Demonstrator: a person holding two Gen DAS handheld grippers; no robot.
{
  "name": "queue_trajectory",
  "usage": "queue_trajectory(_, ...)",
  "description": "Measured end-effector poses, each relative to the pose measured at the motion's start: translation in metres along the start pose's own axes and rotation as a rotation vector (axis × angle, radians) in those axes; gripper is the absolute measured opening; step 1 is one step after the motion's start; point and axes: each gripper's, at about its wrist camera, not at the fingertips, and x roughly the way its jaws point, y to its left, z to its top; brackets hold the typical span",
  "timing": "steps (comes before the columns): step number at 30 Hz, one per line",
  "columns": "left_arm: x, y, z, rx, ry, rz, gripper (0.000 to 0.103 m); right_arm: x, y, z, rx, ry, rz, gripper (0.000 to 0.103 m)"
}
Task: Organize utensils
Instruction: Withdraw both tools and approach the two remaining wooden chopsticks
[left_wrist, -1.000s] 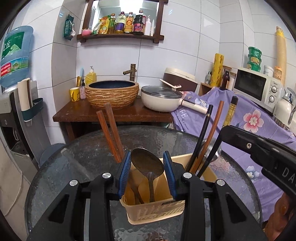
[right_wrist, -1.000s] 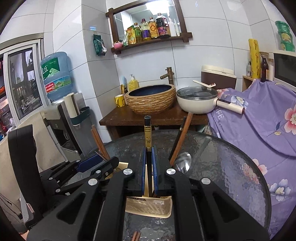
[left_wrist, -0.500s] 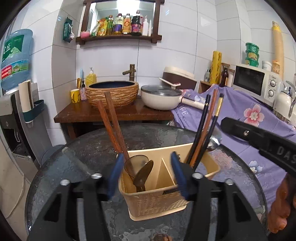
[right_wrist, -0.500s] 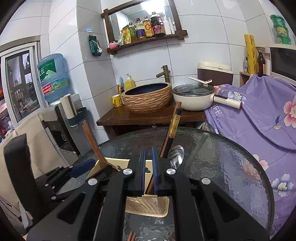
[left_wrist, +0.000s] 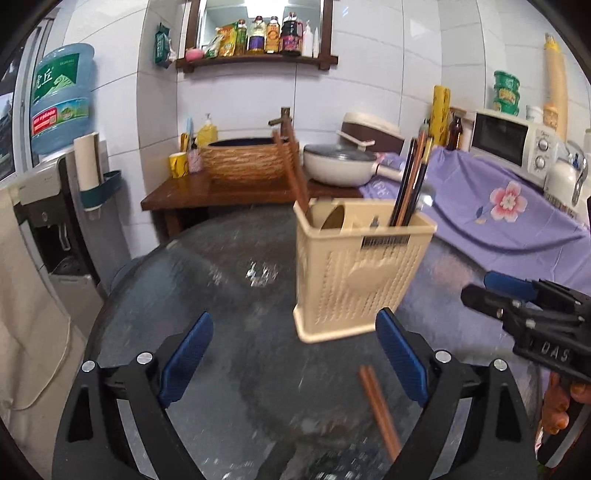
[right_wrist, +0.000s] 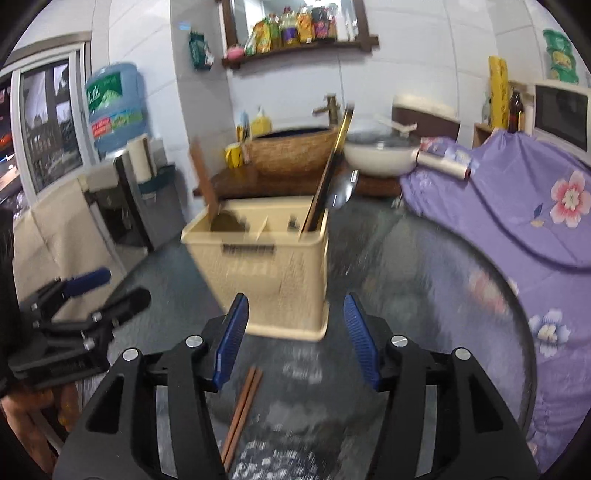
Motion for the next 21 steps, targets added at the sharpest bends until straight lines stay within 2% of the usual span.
queue_trajectory(2, -0.001, 0.006, -0.018, -0.006, 0.031, 0.044, 0.087, 0.007, 0.008, -0.023, -0.013, 0.058, -0.009, 0.054)
queue_trajectory(5, -0.002, 0.014, -0.037, -0.036, 0.067, 0.071, 0.085, 0.022, 0.022, -0.059, -0.037, 0.142, -0.043, 0.054)
queue_trajectory(9, 0.001, 0.019, -0.06, -0.069, 0.115, 0.097, 0.08, 0.038, 0.035, -0.096, -0.003, 0.244, -0.039, 0.054)
queue_trajectory(15, 0.003, 0.02, -0.078, -0.093, 0.15, 0.083, 0.079, 0.05, 0.047, -0.119, 0.004, 0.291, -0.087, 0.054)
queue_trajectory(21, 0.002, 0.015, -0.083, -0.095, 0.152, 0.069, 0.079, 0.052, 0.058, -0.122, -0.047, 0.295, -0.126, 0.054)
